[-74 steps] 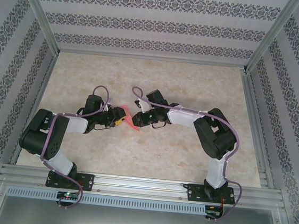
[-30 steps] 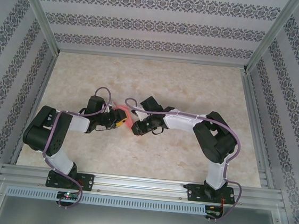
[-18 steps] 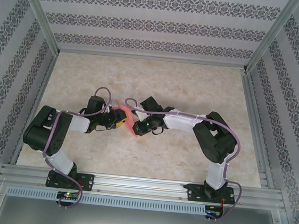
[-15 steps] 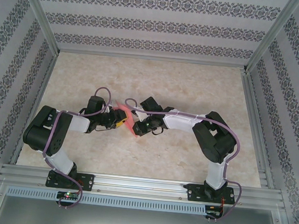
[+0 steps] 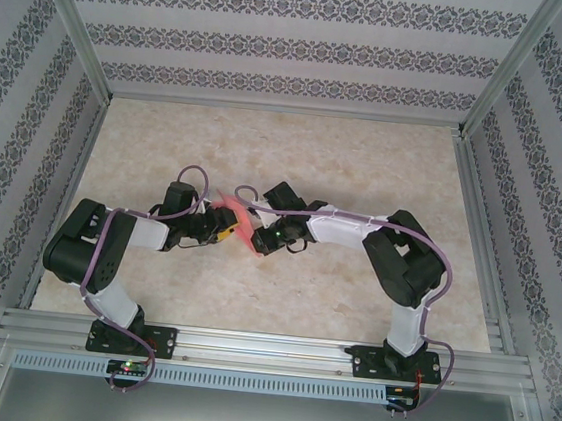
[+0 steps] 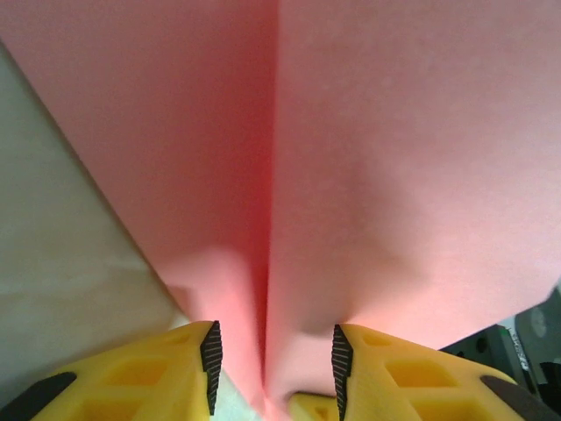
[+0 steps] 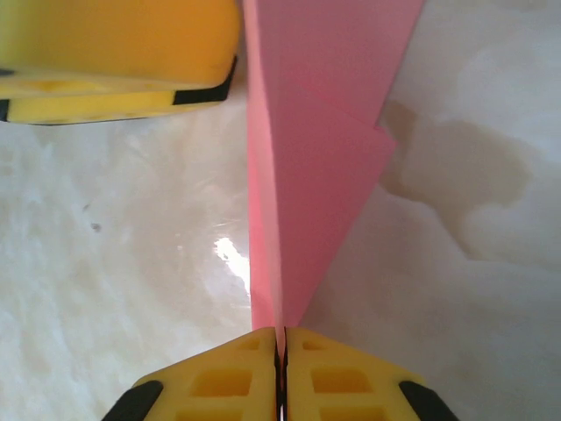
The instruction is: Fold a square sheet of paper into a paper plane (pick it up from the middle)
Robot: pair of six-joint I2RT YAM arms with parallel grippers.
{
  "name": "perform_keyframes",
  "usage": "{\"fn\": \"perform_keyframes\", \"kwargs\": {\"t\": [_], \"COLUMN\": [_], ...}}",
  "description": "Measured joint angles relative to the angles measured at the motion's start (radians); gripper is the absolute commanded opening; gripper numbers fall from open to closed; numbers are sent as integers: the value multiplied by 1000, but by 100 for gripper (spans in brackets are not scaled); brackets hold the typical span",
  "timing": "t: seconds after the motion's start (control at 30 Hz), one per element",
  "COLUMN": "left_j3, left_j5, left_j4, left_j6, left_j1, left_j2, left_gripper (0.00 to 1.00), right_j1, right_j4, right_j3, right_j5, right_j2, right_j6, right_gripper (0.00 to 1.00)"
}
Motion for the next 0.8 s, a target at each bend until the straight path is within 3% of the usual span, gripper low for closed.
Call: {"fn": "perform_keyframes", "kwargs": {"t": [0.27,0.5,0.8], "left_j3": [34,45,45], "left_j5": [-98,-119,-116], "left_j4": [-189,-256,-260], "left_j6": [50,55,51], "left_j1": [0,0,0], "left_j2": [-138,-76,-39], "left_gripper": [37,24,23], "right_j1": [1,38,68], "right_j4": [-76,-100,-121], "right_j3": [30,48,48], "right_j5": [135,184,208], "right_j2": [-24,-42,-38], "right_j6": [-132,-184,-194], "right_gripper": [19,20,22]}}
